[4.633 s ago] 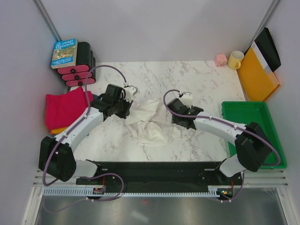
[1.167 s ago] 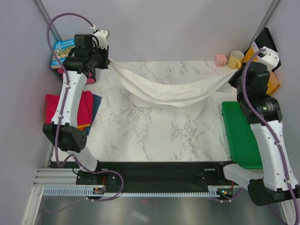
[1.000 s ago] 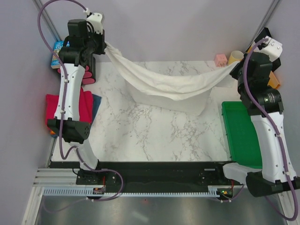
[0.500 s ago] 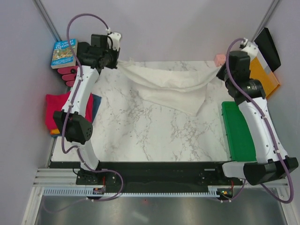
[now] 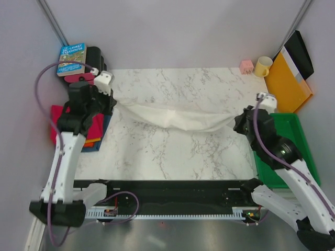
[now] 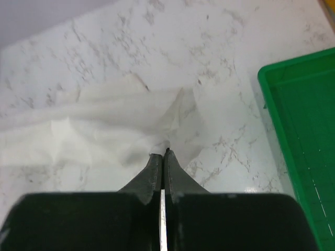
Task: Fold and stack the t-shirts
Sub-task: Flatten out the tshirt
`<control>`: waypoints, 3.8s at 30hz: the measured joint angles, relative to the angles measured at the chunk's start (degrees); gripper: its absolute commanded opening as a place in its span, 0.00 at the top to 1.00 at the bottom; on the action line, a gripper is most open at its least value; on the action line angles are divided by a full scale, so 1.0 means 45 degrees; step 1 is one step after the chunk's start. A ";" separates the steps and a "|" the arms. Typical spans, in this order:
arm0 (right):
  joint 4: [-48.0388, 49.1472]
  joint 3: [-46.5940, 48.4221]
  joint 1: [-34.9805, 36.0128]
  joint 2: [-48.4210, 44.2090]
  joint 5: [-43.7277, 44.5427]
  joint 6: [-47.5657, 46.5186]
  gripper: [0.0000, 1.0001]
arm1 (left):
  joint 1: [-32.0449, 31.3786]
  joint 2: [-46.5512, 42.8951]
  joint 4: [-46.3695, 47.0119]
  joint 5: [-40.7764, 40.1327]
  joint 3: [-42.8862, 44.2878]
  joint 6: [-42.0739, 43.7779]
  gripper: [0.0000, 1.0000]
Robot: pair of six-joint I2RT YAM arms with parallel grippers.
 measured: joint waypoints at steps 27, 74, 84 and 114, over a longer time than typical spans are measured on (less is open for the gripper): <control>0.0622 0.8000 -0.2579 0.8170 0.0850 -0.2254 1.00 | -0.0287 0.5663 -0.0704 0.1044 0.7072 -0.0908 0.98; 0.1258 -0.1088 -0.2045 0.0763 -0.0559 -0.1263 0.18 | -0.5629 0.4362 0.1418 -0.1404 0.1093 -0.0525 0.04; 0.0962 -0.1889 -0.2045 0.0379 -0.0952 -0.0903 0.25 | -0.7320 0.7461 0.1307 -0.2948 0.3123 -0.0447 0.06; 0.0282 -0.2380 -0.2021 0.0515 0.0015 0.0597 0.26 | -1.1803 1.1633 0.1554 -0.2093 0.5901 0.0612 0.08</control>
